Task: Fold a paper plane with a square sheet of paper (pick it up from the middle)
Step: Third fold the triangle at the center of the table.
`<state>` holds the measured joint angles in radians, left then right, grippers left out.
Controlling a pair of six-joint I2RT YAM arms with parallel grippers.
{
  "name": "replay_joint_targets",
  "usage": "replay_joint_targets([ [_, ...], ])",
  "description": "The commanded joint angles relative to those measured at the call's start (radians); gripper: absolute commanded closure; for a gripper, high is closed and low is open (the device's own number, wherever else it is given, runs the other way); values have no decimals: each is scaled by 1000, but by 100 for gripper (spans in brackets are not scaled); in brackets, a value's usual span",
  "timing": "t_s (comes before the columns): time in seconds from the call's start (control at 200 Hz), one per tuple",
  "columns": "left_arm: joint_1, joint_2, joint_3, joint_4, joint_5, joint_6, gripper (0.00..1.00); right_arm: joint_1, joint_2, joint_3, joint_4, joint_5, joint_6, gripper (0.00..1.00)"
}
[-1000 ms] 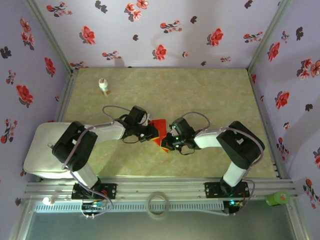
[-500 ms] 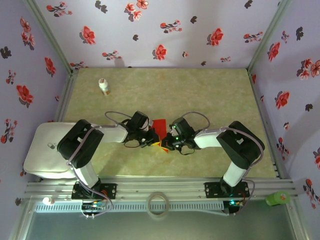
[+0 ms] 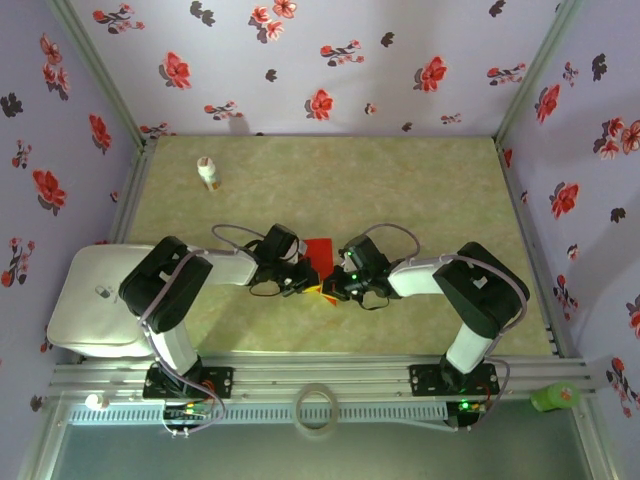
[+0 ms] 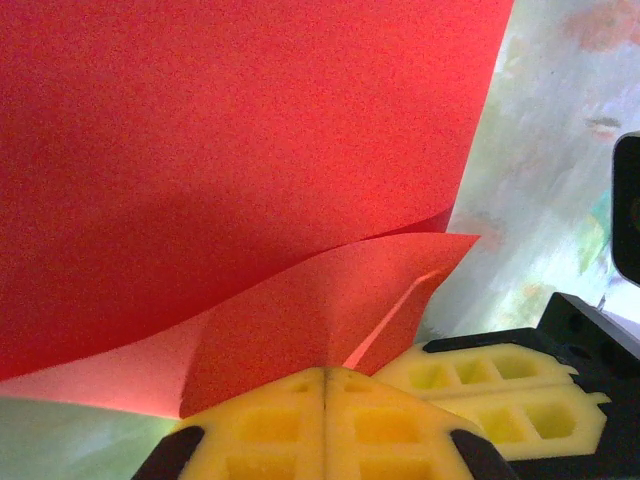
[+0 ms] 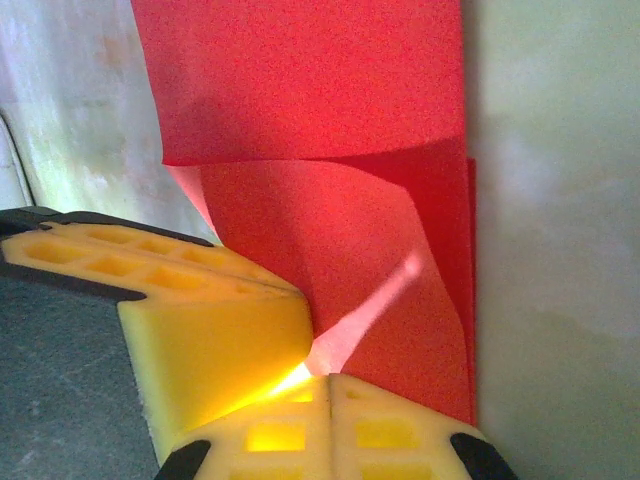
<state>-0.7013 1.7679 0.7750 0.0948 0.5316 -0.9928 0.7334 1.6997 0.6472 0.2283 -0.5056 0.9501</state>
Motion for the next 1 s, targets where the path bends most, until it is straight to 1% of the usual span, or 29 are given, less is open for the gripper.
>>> replay_joint_targets([
  [0.0, 8, 54, -26, -66, -67, 13, 100, -9, 24, -26, -150, 65, -16, 100],
  [0.155, 46, 40, -25, -108, -94, 44, 100, -9, 18, -30, -156, 67, -20, 100],
  [0.665, 209, 26, -2, -172, -90, 112, 100, -9, 24, -35, -142, 62, -18, 100],
  [0.995, 245, -10, 37, -210, -77, 149, 100, -9, 31, -31, -139, 59, -19, 100],
])
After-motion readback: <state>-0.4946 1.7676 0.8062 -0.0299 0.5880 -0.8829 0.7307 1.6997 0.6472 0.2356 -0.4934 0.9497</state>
